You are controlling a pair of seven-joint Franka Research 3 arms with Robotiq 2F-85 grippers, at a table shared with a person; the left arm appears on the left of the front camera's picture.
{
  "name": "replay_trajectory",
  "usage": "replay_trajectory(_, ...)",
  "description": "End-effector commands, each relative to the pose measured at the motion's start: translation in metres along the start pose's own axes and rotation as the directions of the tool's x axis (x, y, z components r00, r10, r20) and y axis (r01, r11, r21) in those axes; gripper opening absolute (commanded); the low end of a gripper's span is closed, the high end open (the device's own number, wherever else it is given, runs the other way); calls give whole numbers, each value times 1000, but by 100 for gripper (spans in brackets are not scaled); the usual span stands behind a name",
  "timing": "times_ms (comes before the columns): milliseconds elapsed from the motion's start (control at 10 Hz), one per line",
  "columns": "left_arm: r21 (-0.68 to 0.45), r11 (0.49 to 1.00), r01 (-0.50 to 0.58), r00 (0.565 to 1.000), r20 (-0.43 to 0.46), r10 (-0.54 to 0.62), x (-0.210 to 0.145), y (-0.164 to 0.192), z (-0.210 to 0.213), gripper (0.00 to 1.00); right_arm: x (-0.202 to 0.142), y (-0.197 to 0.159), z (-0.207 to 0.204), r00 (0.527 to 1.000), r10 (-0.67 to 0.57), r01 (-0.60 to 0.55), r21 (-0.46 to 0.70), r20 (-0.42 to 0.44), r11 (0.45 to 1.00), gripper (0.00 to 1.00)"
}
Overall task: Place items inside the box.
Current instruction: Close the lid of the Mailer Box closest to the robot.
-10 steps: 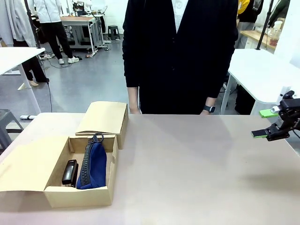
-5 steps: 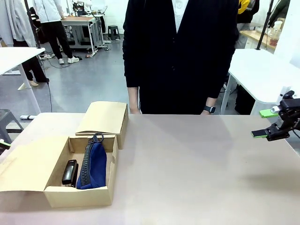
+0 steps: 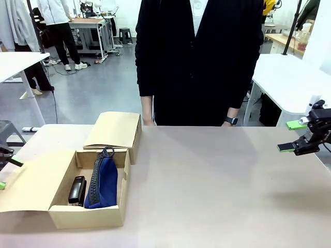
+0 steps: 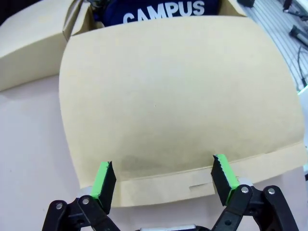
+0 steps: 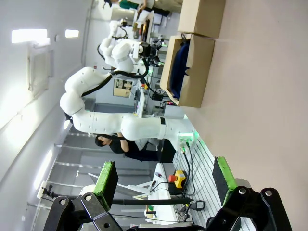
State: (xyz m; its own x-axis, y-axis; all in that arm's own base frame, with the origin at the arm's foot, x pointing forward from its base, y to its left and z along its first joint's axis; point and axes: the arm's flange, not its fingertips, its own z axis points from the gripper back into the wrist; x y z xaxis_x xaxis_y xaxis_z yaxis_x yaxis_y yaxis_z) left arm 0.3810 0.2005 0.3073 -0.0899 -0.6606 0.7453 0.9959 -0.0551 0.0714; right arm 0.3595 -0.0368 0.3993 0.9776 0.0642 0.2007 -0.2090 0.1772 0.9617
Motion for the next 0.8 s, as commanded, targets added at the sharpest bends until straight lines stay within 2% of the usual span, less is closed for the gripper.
replay_trajectory(0,-6,998,68,997,-43,-68,-37,-17,-8,100,2,4,2,1000,1,-1,19,10,1000,100)
replay_trajectory(300,-47,995,89,979,-181,-96,-42,-23,-16,100,2,4,2,1000,1,-1,19,10,1000,100)
replay_trajectory(500,-52,996,79,969,-229,-88,-49,-23,-19,100,2,4,2,1000,1,-1,19,10,1000,100)
replay_trajectory(700,-9,998,57,964,-261,-57,-55,-24,-10,100,2,4,2,1000,1,-1,19,10,1000,100)
